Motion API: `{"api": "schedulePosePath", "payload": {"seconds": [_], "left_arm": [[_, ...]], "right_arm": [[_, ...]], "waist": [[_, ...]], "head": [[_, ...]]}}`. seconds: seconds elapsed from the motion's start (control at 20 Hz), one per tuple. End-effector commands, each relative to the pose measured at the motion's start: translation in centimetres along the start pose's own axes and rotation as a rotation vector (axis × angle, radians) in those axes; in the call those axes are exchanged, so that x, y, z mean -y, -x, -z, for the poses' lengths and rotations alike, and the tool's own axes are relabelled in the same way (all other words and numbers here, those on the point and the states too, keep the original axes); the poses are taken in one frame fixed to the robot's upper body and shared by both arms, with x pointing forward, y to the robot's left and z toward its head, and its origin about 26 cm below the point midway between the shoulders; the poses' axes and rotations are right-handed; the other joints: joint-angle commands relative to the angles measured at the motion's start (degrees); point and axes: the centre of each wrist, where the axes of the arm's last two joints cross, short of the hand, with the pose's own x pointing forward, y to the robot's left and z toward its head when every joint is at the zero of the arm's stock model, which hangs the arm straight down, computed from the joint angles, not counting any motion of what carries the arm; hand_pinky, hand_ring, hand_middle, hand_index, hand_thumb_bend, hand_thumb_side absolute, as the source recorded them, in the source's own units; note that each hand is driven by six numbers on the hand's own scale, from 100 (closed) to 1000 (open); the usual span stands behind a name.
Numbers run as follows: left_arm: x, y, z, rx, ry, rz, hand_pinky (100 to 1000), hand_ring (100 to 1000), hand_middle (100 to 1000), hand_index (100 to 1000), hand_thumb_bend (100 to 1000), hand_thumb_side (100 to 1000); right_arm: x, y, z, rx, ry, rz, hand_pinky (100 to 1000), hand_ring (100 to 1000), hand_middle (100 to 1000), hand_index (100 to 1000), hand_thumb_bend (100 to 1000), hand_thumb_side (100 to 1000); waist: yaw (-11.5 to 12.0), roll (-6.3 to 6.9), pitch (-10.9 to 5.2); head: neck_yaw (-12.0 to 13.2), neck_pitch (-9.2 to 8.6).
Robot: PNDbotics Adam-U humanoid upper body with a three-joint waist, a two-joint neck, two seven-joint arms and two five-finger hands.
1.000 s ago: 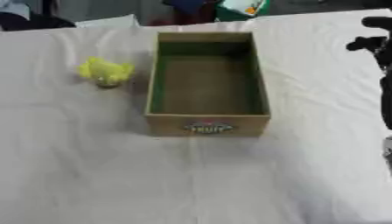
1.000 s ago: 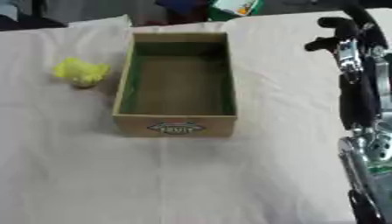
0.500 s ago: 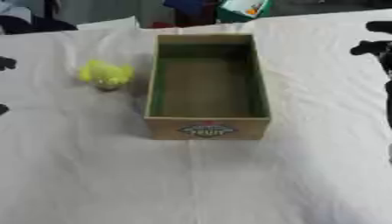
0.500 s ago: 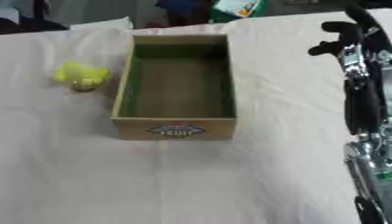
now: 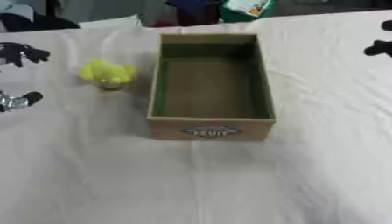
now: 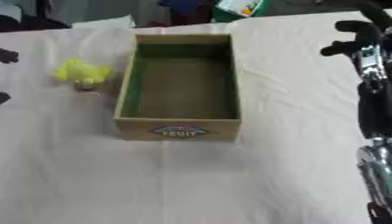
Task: Pick up objects on the table and place them in the box.
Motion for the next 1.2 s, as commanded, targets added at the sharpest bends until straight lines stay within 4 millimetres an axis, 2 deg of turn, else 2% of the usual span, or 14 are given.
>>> {"api": "schedulePosePath", "payload": {"seconds": [0.05, 0.35, 0.6, 0.85, 0.95, 1.1, 1.2], "left_arm": [[-1.6, 0.6, -0.2, 0.086, 0.092, 0.056, 623, 777, 789, 976, 324, 633], [-2.5, -0.1, 1.6, 0.092, 0.041, 0.072, 621, 777, 790, 973, 316, 614], [-3.5, -0.7, 3.0, 0.083, 0.052, 0.129, 632, 790, 803, 986, 356, 574], [-4.0, -0.8, 3.4, 0.06, 0.086, 0.183, 649, 812, 819, 990, 366, 574], [-4.4, -0.5, 3.4, 0.04, 0.119, 0.203, 657, 818, 825, 990, 409, 611], [-4.5, -0.1, 3.0, 0.038, 0.135, 0.215, 668, 826, 839, 995, 582, 759], [-4.4, 0.1, 2.6, 0.055, 0.123, 0.211, 673, 828, 837, 996, 649, 799]], "right_arm": [[0.2, -0.8, 0.6, 0.038, -0.015, -0.002, 828, 599, 727, 934, 100, 751], [0.0, -1.0, 0.9, 0.051, -0.023, 0.004, 828, 599, 727, 933, 100, 753], [-0.1, -1.2, 1.1, 0.06, -0.03, 0.01, 828, 599, 727, 933, 100, 752], [-0.2, -1.3, 1.3, 0.066, -0.036, 0.015, 829, 599, 727, 933, 100, 753], [-0.3, -1.4, 1.4, 0.071, -0.041, 0.018, 829, 599, 727, 933, 100, 752], [-0.3, -1.4, 1.5, 0.074, -0.046, 0.018, 829, 599, 727, 933, 100, 752], [-0.3, -1.4, 1.5, 0.074, -0.048, 0.016, 829, 599, 727, 933, 100, 751]], "waist": [[-0.18, 0.14, -0.8], [-1.2, 0.3, -0.16], [-2.3, 0.33, 0.45], [-2.82, 0.43, 0.75], [-3.23, 0.57, 0.92], [-3.59, 0.84, 1.03], [-3.65, 1.08, 1.04]], "head": [[0.42, -1.12], [0.89, -1.88], [2.05, -2.34], [2.97, -2.21], [3.66, -1.93], [3.75, -1.44], [3.36, -0.99]]}}
